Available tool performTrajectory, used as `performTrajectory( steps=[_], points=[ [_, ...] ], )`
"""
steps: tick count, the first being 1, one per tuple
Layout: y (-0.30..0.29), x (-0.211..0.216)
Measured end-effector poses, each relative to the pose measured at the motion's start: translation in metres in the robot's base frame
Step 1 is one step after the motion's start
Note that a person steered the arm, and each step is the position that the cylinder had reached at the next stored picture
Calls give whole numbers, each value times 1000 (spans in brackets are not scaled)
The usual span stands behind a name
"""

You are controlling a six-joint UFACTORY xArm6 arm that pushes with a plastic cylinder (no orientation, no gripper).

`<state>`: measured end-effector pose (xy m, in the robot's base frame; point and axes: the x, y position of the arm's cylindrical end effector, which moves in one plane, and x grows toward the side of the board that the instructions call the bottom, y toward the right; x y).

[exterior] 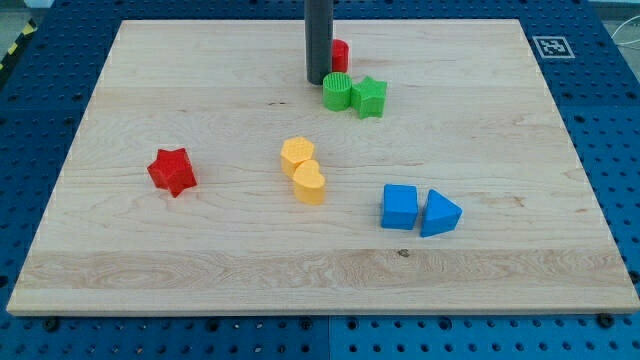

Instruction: Move your arm to the right of the red circle

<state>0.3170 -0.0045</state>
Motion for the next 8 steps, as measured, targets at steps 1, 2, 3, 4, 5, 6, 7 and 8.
performTrajectory(
  steps=[1,2,3,4,5,6,7,8],
  points=[
    [8,0],
    [23,0],
    [31,0],
    [48,0],
    [67,0],
    [80,-7],
    [79,-18],
    [75,-25]
  ],
)
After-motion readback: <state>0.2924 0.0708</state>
